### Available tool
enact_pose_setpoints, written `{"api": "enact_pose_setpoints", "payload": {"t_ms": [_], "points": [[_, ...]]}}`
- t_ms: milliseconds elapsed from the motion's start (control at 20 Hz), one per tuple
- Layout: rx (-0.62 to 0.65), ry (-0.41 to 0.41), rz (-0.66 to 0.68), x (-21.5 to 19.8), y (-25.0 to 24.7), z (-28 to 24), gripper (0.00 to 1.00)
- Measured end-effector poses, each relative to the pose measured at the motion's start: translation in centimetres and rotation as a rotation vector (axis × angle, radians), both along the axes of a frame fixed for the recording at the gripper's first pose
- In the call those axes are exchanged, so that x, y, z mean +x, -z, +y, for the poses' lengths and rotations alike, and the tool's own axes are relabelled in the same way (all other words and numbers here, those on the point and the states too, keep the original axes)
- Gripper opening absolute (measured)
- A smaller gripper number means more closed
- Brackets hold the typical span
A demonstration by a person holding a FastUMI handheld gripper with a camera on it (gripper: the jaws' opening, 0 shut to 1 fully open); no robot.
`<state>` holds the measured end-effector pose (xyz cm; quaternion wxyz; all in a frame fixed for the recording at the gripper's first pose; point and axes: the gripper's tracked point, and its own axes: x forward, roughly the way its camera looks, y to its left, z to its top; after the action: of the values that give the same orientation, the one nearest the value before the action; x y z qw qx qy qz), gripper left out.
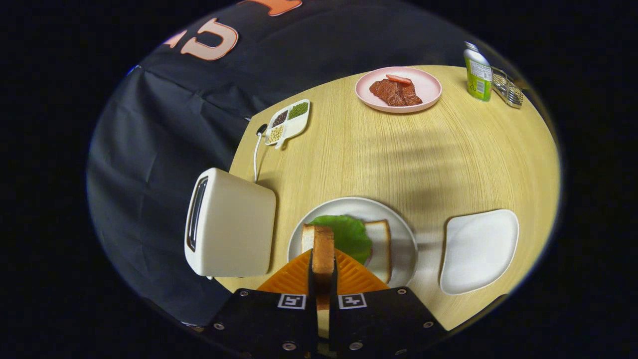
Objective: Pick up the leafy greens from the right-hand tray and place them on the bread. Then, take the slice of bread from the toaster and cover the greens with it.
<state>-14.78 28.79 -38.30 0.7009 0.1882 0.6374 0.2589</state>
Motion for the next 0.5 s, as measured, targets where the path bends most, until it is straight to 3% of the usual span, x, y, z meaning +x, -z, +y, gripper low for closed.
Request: {"api": "enact_pose_setpoints", "payload": {"t_ms": [300,500], "points": [[-0.032,-0.046,-0.061,0.3,2.0,-0.9,0.16],[-0.091,-0.065,-0.114,0.7,2.8,-2.3,0.40]]}}
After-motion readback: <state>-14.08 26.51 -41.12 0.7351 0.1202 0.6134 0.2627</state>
